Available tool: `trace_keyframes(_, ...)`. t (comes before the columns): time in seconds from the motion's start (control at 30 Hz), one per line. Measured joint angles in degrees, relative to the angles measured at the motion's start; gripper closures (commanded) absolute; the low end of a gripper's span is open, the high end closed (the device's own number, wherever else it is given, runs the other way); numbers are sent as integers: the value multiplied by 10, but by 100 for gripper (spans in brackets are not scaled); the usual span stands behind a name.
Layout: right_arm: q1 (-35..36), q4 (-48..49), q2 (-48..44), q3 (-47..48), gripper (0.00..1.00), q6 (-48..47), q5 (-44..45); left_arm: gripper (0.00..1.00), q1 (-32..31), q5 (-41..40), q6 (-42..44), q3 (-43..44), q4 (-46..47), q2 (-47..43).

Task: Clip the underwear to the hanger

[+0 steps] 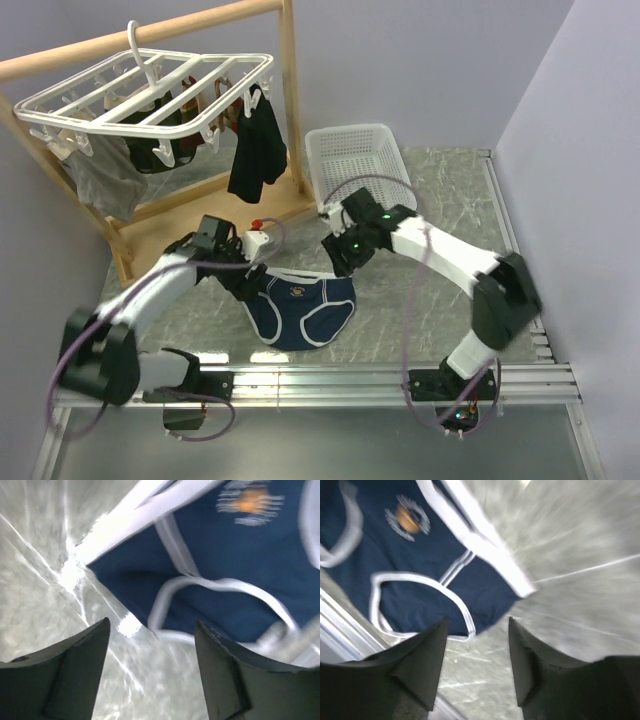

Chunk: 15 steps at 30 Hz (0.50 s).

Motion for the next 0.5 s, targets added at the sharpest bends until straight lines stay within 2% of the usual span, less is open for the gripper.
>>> trace_keyframes(0.03,0,8,-38,0,37,0,10,13,0,17,14,-8,-13,-46)
trace_keyframes(0.1,0,27,-112,-1,33,-2,31,1,0,49,33,-12,-33,-136)
trace_keyframes(0.23,-10,61,-248,1,32,-11,85,1,0,90,30,-7,-47,-297)
trace_keyframes(0.33,-45,73,-279,12,31,-10,103,1,-1,90,-28,7,-47,-377)
trace_keyframes(0.43,-75,82,-273,13,28,-9,127,1,-1,57,-123,30,-39,-438)
trace_keyframes(0.5,-79,82,-264,13,14,-9,136,1,-1,26,-190,53,-34,-466)
